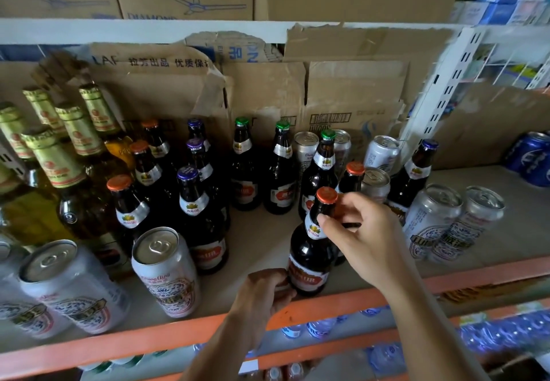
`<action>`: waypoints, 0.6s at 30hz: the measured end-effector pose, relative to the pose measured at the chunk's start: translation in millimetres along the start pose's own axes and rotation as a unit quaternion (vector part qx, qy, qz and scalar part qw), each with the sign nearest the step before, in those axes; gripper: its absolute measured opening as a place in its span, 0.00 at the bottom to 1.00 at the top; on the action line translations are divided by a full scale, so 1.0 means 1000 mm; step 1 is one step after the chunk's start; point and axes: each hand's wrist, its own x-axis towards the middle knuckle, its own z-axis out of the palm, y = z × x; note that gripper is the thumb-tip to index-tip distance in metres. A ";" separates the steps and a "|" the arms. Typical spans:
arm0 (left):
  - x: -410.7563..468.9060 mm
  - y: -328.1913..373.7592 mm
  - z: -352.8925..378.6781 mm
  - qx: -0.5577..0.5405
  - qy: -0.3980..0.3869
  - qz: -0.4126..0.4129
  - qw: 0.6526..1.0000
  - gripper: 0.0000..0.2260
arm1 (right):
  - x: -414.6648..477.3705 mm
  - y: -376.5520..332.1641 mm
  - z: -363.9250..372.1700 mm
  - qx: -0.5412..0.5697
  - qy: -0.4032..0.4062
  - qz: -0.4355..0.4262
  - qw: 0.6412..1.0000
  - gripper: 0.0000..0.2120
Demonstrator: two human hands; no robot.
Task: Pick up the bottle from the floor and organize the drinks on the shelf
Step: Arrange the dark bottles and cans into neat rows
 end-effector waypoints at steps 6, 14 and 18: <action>0.006 -0.004 -0.002 -0.013 -0.006 0.004 1.000 0.08 | 0.004 -0.002 0.009 0.024 0.024 0.001 0.999 0.10; 0.009 -0.007 -0.002 -0.053 -0.001 0.000 0.999 0.08 | 0.004 0.000 0.018 0.001 0.067 -0.026 0.997 0.13; 0.009 -0.008 -0.003 -0.065 0.002 0.009 0.998 0.07 | 0.007 0.003 0.018 0.010 0.056 -0.044 0.997 0.14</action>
